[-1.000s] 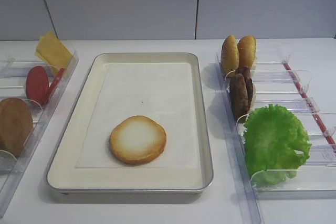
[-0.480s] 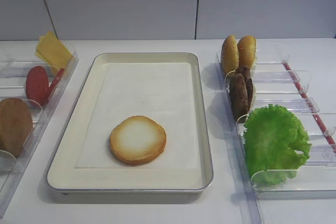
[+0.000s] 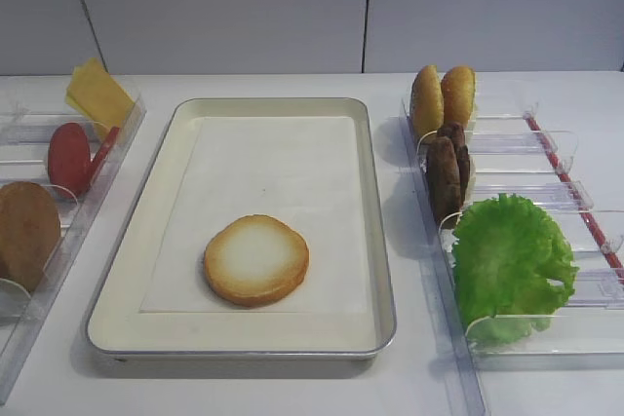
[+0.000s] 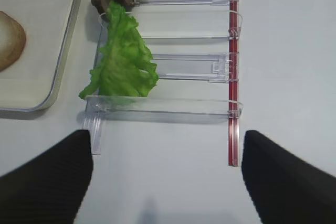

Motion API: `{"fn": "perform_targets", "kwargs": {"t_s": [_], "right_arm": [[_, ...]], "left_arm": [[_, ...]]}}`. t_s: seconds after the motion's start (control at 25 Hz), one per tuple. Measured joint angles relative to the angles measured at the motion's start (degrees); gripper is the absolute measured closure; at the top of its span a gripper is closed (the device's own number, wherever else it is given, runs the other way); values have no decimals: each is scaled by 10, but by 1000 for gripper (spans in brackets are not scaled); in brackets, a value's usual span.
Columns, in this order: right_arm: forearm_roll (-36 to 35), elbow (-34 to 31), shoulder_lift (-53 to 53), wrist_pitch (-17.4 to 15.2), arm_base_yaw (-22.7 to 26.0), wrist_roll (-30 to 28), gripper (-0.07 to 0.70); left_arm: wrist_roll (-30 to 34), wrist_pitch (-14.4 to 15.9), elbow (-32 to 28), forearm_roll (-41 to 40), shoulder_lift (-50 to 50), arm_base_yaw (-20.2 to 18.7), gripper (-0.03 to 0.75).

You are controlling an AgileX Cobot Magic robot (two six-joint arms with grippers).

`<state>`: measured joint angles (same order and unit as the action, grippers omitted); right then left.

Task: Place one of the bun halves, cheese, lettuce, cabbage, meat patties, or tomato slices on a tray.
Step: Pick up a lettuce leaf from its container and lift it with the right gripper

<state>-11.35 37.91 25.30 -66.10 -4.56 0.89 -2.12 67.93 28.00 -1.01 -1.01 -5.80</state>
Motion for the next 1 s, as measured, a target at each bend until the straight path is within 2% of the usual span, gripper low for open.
{"fn": "perform_targets", "kwargs": {"t_s": [0.4,0.6,0.76,1.0], "right_arm": [[-86,27,158,-10,0,-9,52],[-125,27,215,7,0,-9,52],[-150,29,252,34,-17,-15,52],[-151,29,303,104,-55,-9,52]], "left_arm": [[0,0,0,0,0,0,418],[0,0,0,0,0,0,418],[0,0,0,0,0,0,418],[0,0,0,0,0,0,418]]}}
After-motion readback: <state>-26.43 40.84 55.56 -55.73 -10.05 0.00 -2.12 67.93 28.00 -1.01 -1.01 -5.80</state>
